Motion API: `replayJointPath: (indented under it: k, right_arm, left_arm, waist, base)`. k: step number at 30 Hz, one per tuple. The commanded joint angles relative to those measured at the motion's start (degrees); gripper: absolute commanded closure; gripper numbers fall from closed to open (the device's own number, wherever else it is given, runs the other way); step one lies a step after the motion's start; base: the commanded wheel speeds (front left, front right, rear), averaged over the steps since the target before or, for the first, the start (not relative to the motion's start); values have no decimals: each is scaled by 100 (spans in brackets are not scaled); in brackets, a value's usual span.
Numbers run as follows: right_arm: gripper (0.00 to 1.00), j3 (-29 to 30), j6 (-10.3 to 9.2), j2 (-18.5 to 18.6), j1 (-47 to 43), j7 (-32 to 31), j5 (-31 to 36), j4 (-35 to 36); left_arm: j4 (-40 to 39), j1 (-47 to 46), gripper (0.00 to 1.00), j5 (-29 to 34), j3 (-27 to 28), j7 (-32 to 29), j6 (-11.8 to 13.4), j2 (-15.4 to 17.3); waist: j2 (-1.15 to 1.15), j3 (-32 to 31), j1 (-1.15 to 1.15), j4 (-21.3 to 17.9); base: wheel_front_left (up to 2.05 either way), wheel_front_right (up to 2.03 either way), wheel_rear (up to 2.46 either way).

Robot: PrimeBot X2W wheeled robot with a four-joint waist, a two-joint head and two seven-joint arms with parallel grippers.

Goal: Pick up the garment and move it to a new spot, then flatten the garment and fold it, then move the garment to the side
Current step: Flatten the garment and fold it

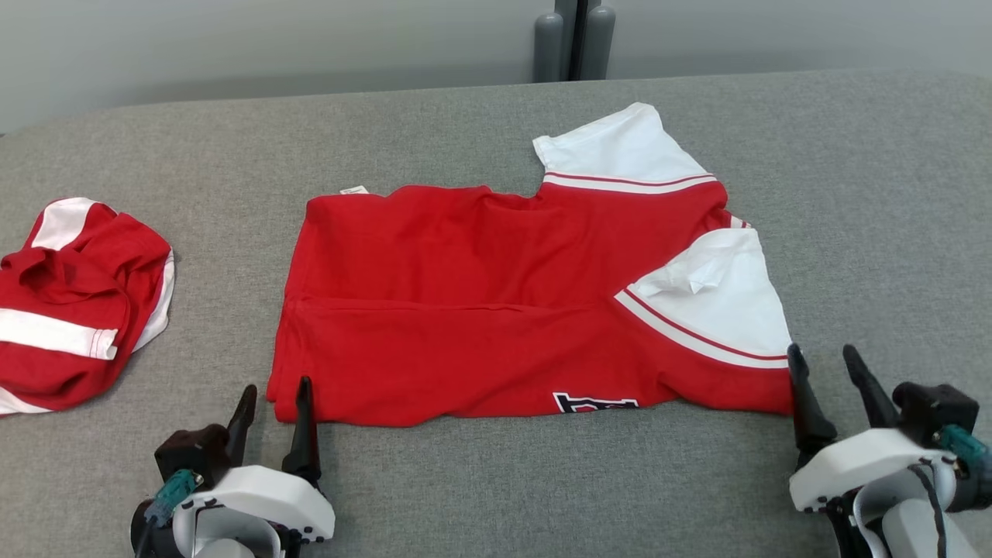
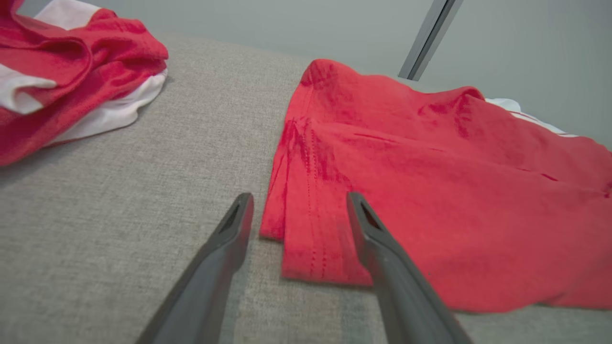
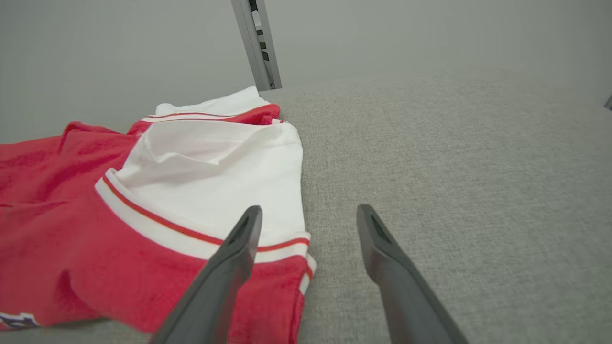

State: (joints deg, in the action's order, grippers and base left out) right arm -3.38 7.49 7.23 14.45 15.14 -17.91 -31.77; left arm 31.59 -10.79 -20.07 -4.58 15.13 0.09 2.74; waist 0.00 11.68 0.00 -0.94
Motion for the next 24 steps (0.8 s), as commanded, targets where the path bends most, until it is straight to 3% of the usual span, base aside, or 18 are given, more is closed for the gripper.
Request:
replayJointPath:
  k: [1, 10, 12, 13, 15, 24]
  right_arm:
    - [0, -65, 0, -17, -108, 0, -71, -31]
    - [0, -271, 0, -38, -83, 0, -297, -514]
    - [50, -354, 0, -47, -43, -3, -399, -703]
    - [62, -421, 0, -55, -33, -10, -447, -805]
    - [100, -562, 0, -56, -5, -22, -544, -915]
    - [100, -777, 0, 169, 184, -6, -769, -579]
  left_arm:
    - [-31, 25, 0, -37, -15, 1, 40, 30]
    - [21, -62, 0, -1, -89, 1, 68, 28]
    - [39, -94, 0, -18, -84, 1, 73, 29]
    - [52, -108, 0, -42, -81, 1, 46, 29]
    - [79, -129, 0, -55, -79, 1, 9, 28]
    - [316, -217, 0, -19, 12, 1, 117, 30]
  waist:
    - [0, -7, 0, -16]
    - [0, 55, 0, 11]
    - [0, 72, 0, 33]
    - [0, 77, 0, 44]
    - [0, 88, 0, 55]
    - [0, 165, 0, 11]
  base:
    - [0, 0, 0]
    - [0, 0, 0]
    - [0, 0, 0]
    - [0, 0, 0]
    - [0, 0, 0]
    - [0, 0, 0]
